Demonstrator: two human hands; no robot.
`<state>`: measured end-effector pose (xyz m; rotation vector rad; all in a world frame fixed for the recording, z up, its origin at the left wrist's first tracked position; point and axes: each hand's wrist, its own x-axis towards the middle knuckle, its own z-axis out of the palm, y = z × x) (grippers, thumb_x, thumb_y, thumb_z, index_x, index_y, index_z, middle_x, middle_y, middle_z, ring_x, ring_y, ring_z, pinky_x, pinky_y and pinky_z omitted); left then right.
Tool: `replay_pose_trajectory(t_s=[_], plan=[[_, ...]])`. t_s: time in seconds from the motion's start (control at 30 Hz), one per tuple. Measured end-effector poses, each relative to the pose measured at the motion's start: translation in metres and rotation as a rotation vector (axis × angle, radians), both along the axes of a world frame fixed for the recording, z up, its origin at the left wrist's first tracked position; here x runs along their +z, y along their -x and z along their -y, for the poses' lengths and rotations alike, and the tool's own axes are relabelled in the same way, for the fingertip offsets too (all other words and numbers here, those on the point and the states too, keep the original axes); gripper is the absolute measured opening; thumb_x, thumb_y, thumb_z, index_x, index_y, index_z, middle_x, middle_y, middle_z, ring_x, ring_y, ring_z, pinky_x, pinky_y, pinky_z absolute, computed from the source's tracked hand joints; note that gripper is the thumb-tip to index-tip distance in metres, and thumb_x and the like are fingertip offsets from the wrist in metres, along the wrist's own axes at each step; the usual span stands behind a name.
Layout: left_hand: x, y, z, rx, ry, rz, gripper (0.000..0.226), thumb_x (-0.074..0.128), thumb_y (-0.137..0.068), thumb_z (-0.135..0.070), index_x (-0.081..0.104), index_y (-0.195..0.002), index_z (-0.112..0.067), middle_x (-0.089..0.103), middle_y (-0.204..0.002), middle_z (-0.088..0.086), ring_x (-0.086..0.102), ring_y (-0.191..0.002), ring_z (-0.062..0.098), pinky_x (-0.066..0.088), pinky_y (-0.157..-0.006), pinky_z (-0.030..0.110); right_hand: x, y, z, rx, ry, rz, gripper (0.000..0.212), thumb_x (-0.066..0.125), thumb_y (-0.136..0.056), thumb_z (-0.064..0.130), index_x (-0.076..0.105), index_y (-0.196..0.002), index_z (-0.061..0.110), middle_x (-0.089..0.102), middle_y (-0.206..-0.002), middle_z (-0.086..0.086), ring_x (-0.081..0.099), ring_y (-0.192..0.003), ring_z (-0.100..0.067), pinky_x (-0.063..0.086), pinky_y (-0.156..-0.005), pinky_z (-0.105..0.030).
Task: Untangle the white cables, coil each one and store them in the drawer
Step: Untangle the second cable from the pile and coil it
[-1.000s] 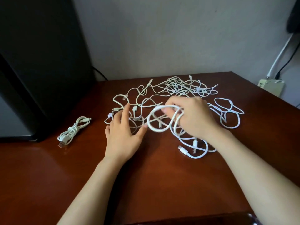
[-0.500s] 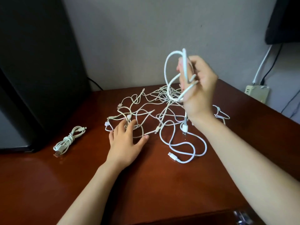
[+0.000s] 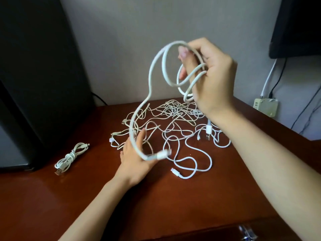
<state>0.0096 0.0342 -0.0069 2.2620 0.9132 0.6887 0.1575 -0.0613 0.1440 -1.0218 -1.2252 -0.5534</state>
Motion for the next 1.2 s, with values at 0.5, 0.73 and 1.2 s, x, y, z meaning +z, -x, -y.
replay_pose_trajectory(t_s=[0.5, 0.73, 1.2], plan=[[0.002, -0.089, 0.007, -0.075, -0.277, -0.623, 0.07, 0.033, -0.082, -0.079, 0.029, -0.144, -0.048, -0.023, -0.158, 0.006, -0.033, -0.139, 0.038, -0.01, -0.109, 0.069, -0.029, -0.054, -0.045, -0.114, 0.223, -0.047, 0.028, 0.052, -0.09, 0.035, 0.068, -0.081, 0.013, 0.059, -0.055, -0.008, 0.058, -0.053, -0.031, 0.048, -0.051, -0.044], [0.001, -0.121, -0.054, -0.1, -0.229, -0.577, 0.066, 0.038, -0.08, -0.078, 0.027, -0.141, -0.056, -0.019, -0.159, 0.0, -0.032, -0.139, 0.037, -0.015, -0.106, 0.067, -0.036, -0.084, -0.086, -0.098, 0.216, -0.053, 0.028, 0.054, -0.091, 0.031, 0.068, -0.079, 0.01, 0.06, -0.056, -0.009, 0.057, -0.054, -0.03, 0.047, -0.052, -0.042], [0.003, -0.128, -0.114, -0.131, -0.221, -0.44, 0.069, 0.049, -0.076, -0.074, 0.028, -0.14, -0.058, -0.024, -0.157, 0.015, -0.037, -0.138, 0.025, -0.011, -0.115, 0.048, -0.052, -0.092, -0.12, -0.011, 0.27, -0.095, 0.024, 0.057, -0.088, 0.025, 0.069, -0.078, 0.006, 0.059, -0.055, -0.01, 0.056, -0.053, -0.031, 0.047, -0.053, -0.042]])
